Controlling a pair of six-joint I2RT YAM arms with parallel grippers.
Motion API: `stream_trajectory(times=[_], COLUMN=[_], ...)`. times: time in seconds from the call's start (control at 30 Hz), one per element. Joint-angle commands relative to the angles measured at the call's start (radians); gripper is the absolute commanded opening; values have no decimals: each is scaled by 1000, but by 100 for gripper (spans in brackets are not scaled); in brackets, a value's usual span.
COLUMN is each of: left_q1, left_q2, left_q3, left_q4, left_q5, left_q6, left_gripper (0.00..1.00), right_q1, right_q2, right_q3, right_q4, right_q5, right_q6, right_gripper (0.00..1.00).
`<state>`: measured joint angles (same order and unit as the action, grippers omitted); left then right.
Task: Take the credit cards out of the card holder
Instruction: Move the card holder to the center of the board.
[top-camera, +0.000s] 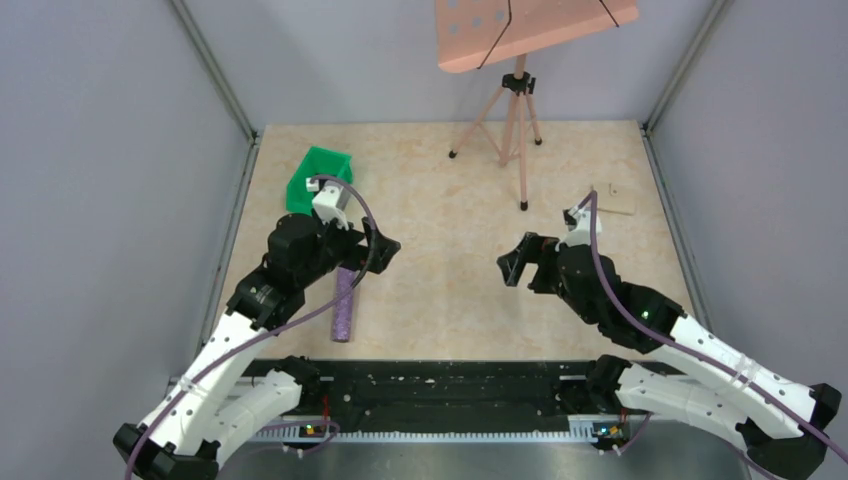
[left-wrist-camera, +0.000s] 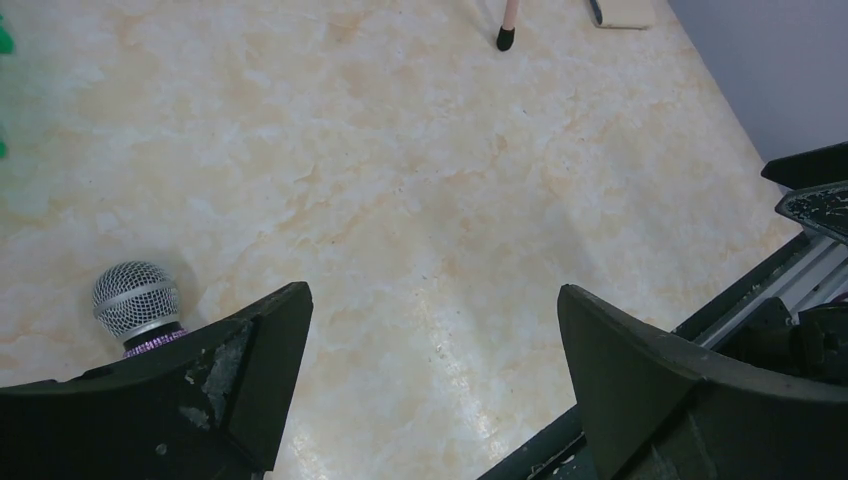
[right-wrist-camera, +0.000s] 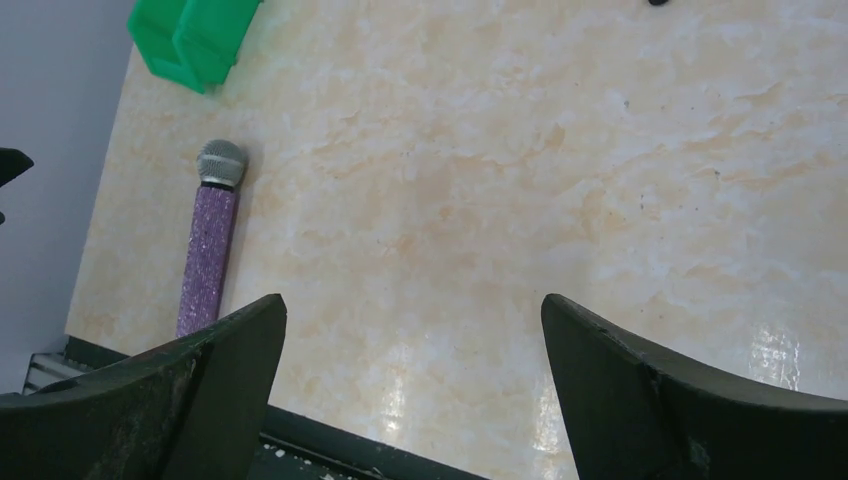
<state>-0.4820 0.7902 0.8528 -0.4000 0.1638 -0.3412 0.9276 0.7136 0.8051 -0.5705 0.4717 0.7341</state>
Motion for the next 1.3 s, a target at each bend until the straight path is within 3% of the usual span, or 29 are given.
stream_trajectory(times=[0.0,0.2,0.33,0.47,0.53,0.7,0.9,1.07,1.27], left_q1=[-5,-8,-8,-7,-9,-12,-28,-35,-40], left_q2=[-16,-50,-50,-54,-61,-68,-53,-50,-39], left_q3=[1,-11,-8,-10,-14,-22,-22,-23,-23], left_q4=[44,43,48,41,43,62,56,54,57], left_q5=[-23,-68,-69,-74,-70,-45,-19,-29,-11], left_q6=[14,19,18,16,12,8,6,8,5], left_gripper=[98,98,98,97,97,96,94,94,93], right_q1=[9,10,8,-10,-93,-441,-709,-827,-840], right_q2=[-17,-30,-23,46,102,218,428,669,921], right_q3=[17,59,50,-6,-33,-29,19,120,253], right_q4=[-1,-34,-20,158,267,377,419,393,371], right_q5=[56,175,421,672,722,410,89,-11,25], right_q6=[-6,-61,-105,-386,-533,-634,-660,-679,-718], right_gripper=[99,99,96,93,93,89,62,40,38])
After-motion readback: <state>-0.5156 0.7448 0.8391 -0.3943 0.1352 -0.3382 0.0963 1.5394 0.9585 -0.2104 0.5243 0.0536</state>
